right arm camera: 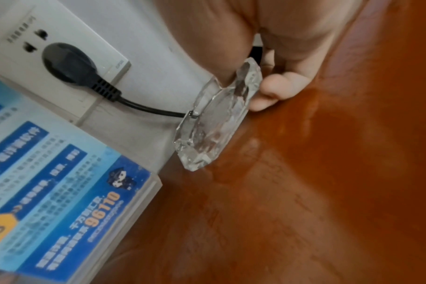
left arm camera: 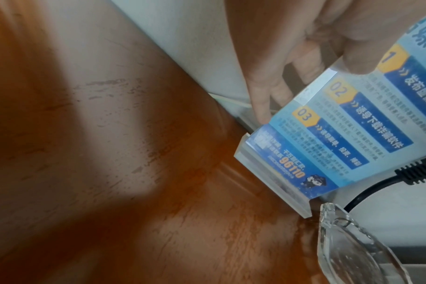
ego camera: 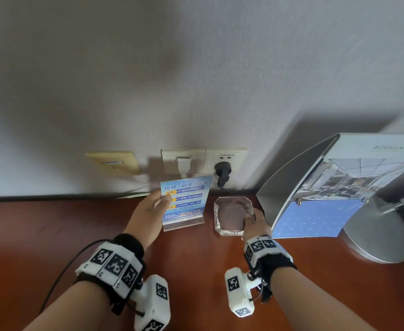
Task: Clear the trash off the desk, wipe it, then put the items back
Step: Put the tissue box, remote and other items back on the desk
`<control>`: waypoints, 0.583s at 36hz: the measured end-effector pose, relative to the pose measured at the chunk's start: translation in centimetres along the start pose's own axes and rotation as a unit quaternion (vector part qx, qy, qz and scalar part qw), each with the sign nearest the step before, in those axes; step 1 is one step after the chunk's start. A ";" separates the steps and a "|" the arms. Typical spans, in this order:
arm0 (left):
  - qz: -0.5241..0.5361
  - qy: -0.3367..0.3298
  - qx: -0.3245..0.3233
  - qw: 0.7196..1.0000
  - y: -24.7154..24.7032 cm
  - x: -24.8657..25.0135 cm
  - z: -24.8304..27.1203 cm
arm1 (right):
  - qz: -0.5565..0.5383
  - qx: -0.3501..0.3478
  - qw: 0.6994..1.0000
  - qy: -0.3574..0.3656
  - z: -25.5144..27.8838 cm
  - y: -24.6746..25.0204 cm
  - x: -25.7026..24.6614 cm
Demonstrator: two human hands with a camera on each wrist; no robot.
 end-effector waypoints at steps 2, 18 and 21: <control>0.002 -0.002 0.000 1.000 0.1 0.0 0.1 | 0.017 -0.001 1.000 -0.001 0.0 0.0 0.0; 0.012 -0.029 -0.010 0.999 0.8 1.0 1.8 | 0.242 -0.052 0.965 0.090 4.8 1.0 -3.3; -0.002 -0.029 -0.021 0.999 0.9 1.0 2.0 | 0.191 -0.070 0.964 0.173 6.5 1.8 -6.5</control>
Point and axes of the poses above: each hand's wrist, its own z-axis away from the middle knuckle, its own y-axis out of the back of the hand, x = y × z, the point moved 8 cm from there along -z, towards the middle knuckle, and after that the axes turned 8 degrees about -z, right-handed, at the moved point
